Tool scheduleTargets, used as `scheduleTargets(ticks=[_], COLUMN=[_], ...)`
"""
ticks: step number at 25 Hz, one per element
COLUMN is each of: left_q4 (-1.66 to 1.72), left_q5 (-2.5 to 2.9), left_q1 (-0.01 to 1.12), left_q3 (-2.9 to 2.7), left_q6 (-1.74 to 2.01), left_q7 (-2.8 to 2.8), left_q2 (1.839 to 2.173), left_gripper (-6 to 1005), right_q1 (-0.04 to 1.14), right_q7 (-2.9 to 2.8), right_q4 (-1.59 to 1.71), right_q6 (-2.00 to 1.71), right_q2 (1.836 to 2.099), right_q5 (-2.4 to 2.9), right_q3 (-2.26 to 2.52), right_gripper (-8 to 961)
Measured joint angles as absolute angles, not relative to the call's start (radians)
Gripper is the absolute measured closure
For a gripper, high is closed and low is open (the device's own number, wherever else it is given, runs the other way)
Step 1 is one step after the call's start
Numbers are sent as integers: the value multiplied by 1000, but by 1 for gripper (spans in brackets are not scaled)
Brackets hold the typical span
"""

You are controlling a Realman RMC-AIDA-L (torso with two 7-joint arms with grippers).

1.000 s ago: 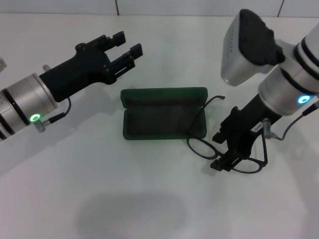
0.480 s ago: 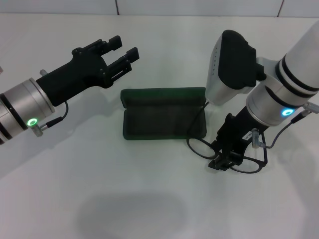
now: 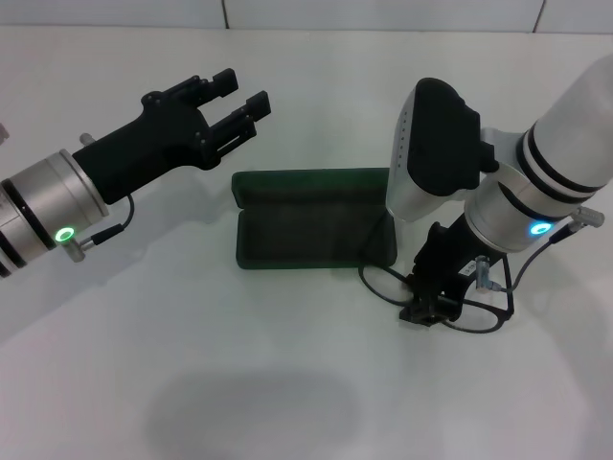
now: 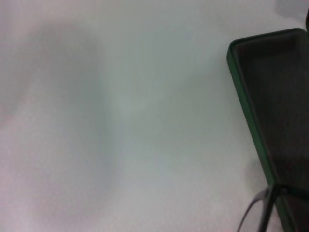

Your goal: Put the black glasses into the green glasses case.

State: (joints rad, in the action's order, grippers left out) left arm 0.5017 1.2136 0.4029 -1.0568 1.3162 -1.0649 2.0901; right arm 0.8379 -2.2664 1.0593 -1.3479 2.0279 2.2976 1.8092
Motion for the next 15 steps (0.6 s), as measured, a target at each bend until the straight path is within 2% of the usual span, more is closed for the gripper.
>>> scheduleTargets(ticks=[8, 15], left_q4=[502, 502], left_q5=[1213, 1213], left_q1=[408, 416], left_q3=[-1056, -1051], left_q6=[1316, 1316], left_q7=[-1066, -1092], left_q2=[2092, 2092], left_gripper=[426, 426], right_q1=[839, 830], right_q7=[-2267, -2262], right_q4=[1061, 1086], right_q6=[-1376, -1463], right_q2=[2028, 2018], right_q5=[2298, 2323], right_q3=[1800, 1664], right_gripper=[710, 820])
